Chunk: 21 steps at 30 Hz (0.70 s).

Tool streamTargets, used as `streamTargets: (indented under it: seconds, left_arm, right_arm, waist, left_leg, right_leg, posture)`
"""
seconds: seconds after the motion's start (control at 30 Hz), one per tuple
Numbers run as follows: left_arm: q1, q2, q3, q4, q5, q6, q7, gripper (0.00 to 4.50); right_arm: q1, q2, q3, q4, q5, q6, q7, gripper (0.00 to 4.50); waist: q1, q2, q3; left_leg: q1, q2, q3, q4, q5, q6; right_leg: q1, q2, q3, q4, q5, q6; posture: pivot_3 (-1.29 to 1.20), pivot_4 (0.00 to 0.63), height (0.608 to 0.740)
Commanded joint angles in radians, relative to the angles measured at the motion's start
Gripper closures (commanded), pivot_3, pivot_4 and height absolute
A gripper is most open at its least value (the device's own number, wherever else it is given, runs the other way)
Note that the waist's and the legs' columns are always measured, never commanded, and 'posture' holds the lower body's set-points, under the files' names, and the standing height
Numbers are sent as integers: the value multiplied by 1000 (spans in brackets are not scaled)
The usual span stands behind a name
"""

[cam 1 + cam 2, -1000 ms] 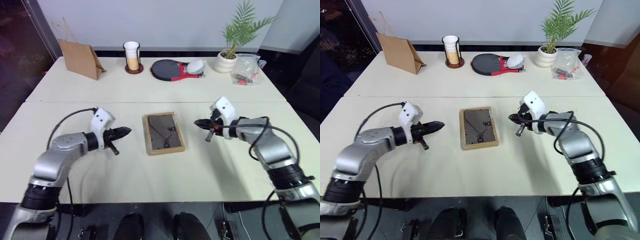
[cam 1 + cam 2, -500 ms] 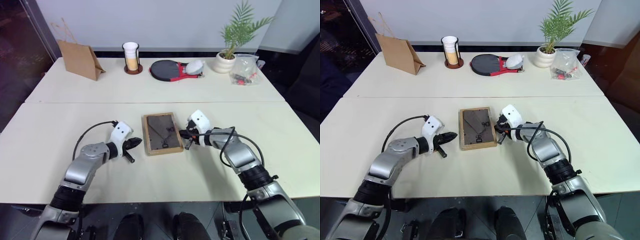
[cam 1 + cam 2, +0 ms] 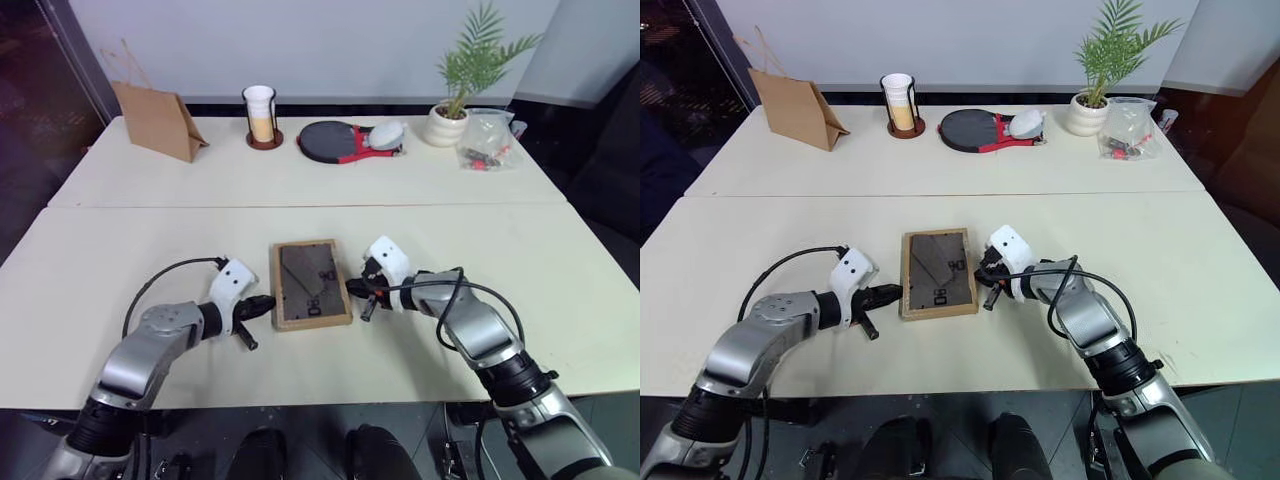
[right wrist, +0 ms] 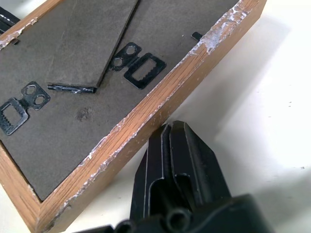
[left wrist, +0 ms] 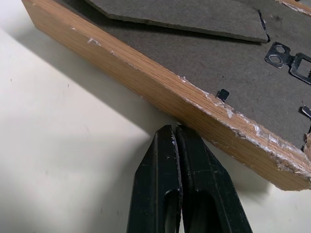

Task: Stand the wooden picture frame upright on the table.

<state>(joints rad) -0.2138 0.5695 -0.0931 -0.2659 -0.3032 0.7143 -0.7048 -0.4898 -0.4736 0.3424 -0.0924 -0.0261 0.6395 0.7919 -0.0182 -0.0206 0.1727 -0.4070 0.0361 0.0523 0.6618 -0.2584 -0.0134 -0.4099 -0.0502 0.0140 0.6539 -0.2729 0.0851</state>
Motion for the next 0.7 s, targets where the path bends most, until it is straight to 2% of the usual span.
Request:
streamTargets:
  seconds: [0.03, 0.1, 0.2, 0.3, 0.43, 0.57, 0.7]
  left_arm:
    - [-8, 20, 34, 11, -3, 11, 8, 4426]
    - [-11, 43, 76, 20, -34, 25, -15, 4426]
    - [-28, 48, 171, 1, -174, 136, -57, 3628]
    - [-72, 10, 286, -22, -377, 354, -51, 2154]
    - [-147, -46, 427, 23, -558, 643, 29, 156]
    - [-237, -129, 570, 118, -629, 883, 157, 66]
    - [-258, -138, 591, 207, -732, 900, 279, 66]
  right_arm:
    - [12, -21, 21, -35, -13, -6, 8, 4469]
    - [19, -66, -3, -58, -11, -7, 25, 4469]
    - [41, -147, -32, -111, 1, -32, 69, 4500]
    - [44, -186, -52, -141, 14, -31, 82, 4500]
    - [38, -201, -54, -146, 14, -42, 92, 4500]
    - [34, -192, -34, -108, 0, -70, 87, 4500]
    - [30, -172, -4, -77, -21, -97, 80, 4500]
  waist:
    - [1, 0, 0]
    - [2, 0, 0]
    - [4, 0, 0]
    - [8, 0, 0]
    - [4, -1, 0]
    - [2, -1, 0]
    - [0, -1, 0]
  left_leg:
    - [0, 0, 0, 0, 0, 0]
    - [0, 0, 0, 0, 0, 0]
    - [-1, 0, -1, 0, 0, 0]
    - [-1, 0, -1, 0, 0, 0]
    - [-1, -1, -2, 1, 0, 0]
    - [-1, -3, -3, 1, 0, 0]
    - [-1, -2, -4, 1, 0, 0]
  right_leg:
    - [0, 0, 0, 0, 0, 0]
    - [0, 0, 0, 0, 0, 0]
    - [-1, 0, -1, 0, 0, 0]
    - [0, -1, -2, -1, 0, 0]
    - [1, -1, -2, -1, 0, 0]
    - [1, 1, -2, 0, 0, 1]
    - [0, 1, -2, 0, 0, 1]
  posture:
    - [0, 150, 740]
    - [0, 150, 740]
    - [0, 150, 740]
    - [0, 150, 740]
    - [0, 150, 740]
    - [0, 150, 740]
    - [0, 150, 740]
